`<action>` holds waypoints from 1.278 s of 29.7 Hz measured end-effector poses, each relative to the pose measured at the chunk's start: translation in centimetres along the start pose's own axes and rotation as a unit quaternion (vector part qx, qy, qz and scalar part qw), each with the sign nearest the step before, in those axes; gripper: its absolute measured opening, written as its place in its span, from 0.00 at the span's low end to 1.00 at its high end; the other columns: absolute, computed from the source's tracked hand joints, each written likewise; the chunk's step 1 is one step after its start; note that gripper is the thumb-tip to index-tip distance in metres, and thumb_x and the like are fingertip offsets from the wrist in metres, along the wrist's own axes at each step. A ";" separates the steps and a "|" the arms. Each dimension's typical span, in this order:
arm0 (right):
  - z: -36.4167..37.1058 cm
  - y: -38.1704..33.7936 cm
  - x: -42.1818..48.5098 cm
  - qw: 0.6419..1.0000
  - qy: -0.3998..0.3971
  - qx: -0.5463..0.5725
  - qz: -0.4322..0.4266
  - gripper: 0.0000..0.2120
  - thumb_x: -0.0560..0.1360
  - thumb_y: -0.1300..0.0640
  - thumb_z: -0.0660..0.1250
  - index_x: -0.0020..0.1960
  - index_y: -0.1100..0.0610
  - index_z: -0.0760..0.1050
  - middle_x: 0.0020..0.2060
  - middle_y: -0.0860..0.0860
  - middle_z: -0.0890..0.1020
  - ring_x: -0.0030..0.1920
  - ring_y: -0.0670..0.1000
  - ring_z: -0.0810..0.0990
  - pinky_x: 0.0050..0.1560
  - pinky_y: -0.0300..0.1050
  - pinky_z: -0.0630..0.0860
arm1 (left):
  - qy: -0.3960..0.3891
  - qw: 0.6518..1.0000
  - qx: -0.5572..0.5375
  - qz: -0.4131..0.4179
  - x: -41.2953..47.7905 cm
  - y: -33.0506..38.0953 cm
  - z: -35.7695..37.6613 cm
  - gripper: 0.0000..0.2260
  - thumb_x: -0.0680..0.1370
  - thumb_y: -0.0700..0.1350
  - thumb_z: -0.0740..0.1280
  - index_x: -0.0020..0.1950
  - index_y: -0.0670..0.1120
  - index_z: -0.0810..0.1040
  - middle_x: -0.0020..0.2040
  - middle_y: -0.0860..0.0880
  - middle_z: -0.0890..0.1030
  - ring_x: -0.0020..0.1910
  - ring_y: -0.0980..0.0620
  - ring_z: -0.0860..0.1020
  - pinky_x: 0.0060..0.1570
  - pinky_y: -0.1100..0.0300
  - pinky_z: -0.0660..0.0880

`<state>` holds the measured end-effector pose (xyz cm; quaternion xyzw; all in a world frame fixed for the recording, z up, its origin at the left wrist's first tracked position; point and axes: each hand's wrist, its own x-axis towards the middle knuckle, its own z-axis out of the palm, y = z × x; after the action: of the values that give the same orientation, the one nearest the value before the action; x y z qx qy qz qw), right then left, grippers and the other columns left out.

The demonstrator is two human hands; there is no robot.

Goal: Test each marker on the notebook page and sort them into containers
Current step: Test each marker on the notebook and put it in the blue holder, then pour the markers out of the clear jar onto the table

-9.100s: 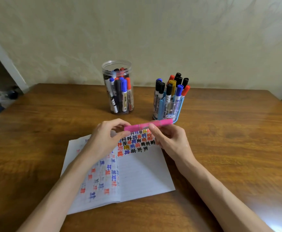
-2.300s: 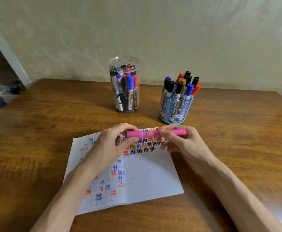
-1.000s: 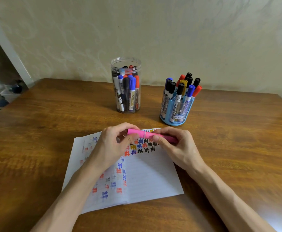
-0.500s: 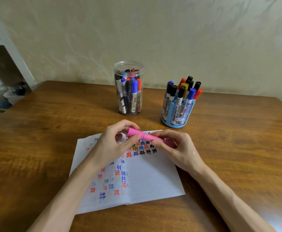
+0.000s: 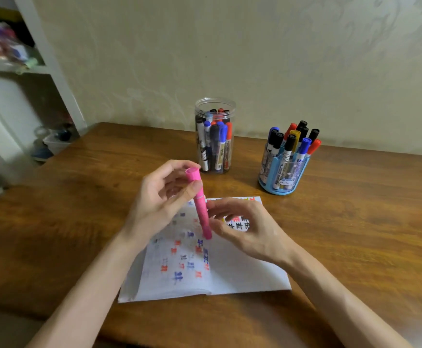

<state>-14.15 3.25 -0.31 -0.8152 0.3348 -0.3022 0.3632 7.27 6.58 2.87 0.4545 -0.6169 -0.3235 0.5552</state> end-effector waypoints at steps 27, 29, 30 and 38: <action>17.1 -8.6 7.1 0.970 -0.155 -0.023 -0.188 0.13 0.79 0.65 0.70 0.61 0.54 0.84 0.55 0.44 0.87 0.52 0.44 0.86 0.55 0.41 0.82 | 0.150 0.973 0.138 -0.111 -27.5 1.3 -19.1 0.13 0.78 0.45 0.66 0.60 0.41 0.81 0.54 0.45 0.83 0.56 0.43 0.81 0.57 0.42 0.77; 17.0 -8.3 7.0 0.971 -0.151 -0.022 -0.185 0.14 0.79 0.66 0.70 0.60 0.54 0.84 0.54 0.45 0.87 0.51 0.44 0.86 0.54 0.39 0.82 | 0.152 0.975 0.120 -0.113 -26.9 0.7 -18.6 0.12 0.79 0.44 0.65 0.59 0.41 0.81 0.52 0.45 0.84 0.55 0.42 0.82 0.56 0.42 0.78; 16.9 -8.1 6.8 0.972 -0.147 -0.021 -0.180 0.14 0.79 0.67 0.70 0.60 0.52 0.84 0.54 0.44 0.87 0.51 0.44 0.86 0.54 0.38 0.81 | 0.152 0.976 0.111 -0.115 -26.5 0.5 -18.3 0.11 0.80 0.43 0.65 0.58 0.41 0.82 0.52 0.44 0.84 0.54 0.42 0.82 0.56 0.44 0.78; 13.3 -5.6 5.3 0.991 -0.107 -0.034 -0.075 0.15 0.80 0.64 0.68 0.60 0.48 0.84 0.52 0.40 0.87 0.51 0.42 0.85 0.51 0.38 0.82 | 0.119 0.984 0.085 -0.102 -20.7 -0.5 -14.8 0.08 0.79 0.41 0.66 0.56 0.43 0.82 0.49 0.46 0.85 0.52 0.44 0.83 0.55 0.57 0.79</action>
<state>0.60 7.22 -1.86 -0.8777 0.2420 -0.2280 0.3452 21.30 26.95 -3.09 0.5956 -0.5222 -0.2687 0.5481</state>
